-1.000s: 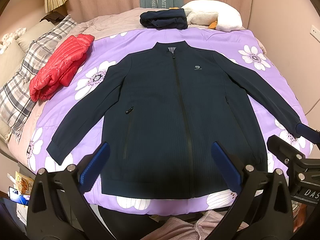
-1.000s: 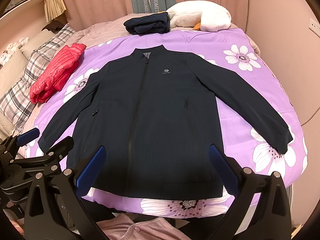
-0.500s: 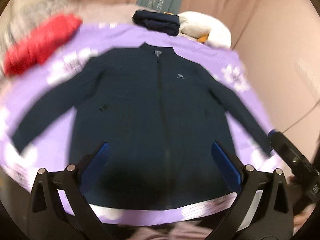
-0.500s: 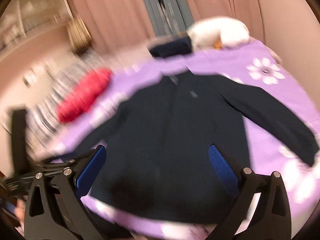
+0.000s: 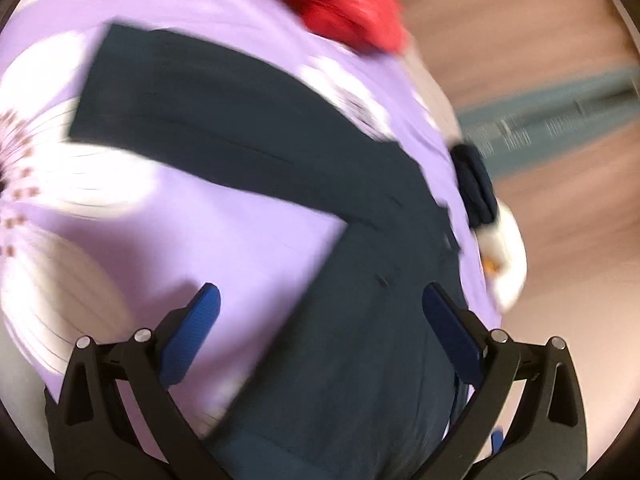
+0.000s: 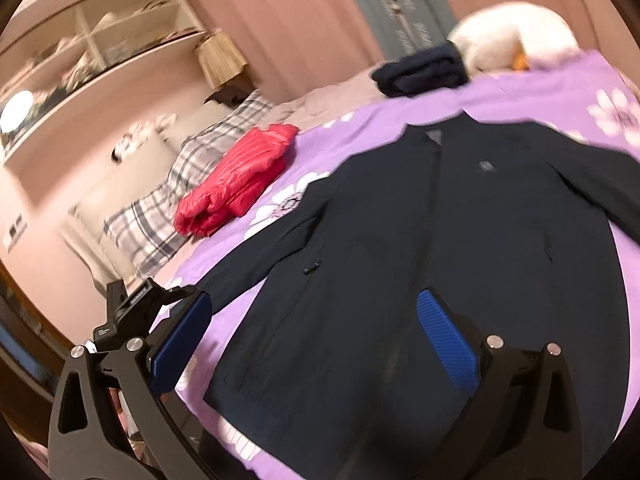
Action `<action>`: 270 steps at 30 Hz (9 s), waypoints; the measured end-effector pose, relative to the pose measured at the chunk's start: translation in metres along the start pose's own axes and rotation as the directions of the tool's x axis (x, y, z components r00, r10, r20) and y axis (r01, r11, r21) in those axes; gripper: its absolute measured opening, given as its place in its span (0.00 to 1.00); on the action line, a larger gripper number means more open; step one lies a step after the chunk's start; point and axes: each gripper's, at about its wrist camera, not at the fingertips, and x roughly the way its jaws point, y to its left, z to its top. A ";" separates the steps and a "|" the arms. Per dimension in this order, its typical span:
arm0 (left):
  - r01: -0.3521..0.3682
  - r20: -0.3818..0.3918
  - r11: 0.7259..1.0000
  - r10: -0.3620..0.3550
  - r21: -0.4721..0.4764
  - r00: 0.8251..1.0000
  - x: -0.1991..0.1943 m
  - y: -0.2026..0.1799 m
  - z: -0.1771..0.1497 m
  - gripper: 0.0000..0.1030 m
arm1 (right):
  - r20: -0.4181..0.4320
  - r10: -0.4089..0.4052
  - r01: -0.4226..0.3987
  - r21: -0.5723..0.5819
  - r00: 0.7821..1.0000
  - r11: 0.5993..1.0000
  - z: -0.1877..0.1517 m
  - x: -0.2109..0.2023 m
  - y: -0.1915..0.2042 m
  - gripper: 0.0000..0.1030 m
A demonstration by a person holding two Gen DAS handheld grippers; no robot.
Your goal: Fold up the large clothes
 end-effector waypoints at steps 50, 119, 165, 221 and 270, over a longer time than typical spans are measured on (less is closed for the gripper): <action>-0.086 0.136 0.617 -0.035 0.782 0.990 0.094 -0.335 -0.007 0.09 | 0.001 -0.193 0.193 0.044 0.981 0.980 0.032 0.004 -0.046 0.99; 0.073 -0.215 0.981 -0.032 0.181 0.976 0.260 -0.136 0.074 0.49 | -0.328 -0.405 0.468 0.138 0.853 0.873 0.093 0.124 -0.250 0.30; 0.014 -0.180 0.680 0.174 0.733 0.968 0.086 -0.160 -0.107 0.98 | -0.108 -0.325 0.336 0.470 0.940 0.816 -0.021 -0.080 -0.203 0.86; 0.113 -0.298 0.801 0.084 0.588 0.951 0.126 -0.172 -0.073 0.98 | 0.256 -0.713 0.713 0.111 0.653 0.693 0.181 -0.064 -0.146 0.04; 0.140 -0.220 0.781 -0.004 0.609 0.976 0.234 -0.270 0.004 0.05 | -0.095 -0.302 0.299 -0.040 0.949 0.953 0.054 0.073 -0.157 0.81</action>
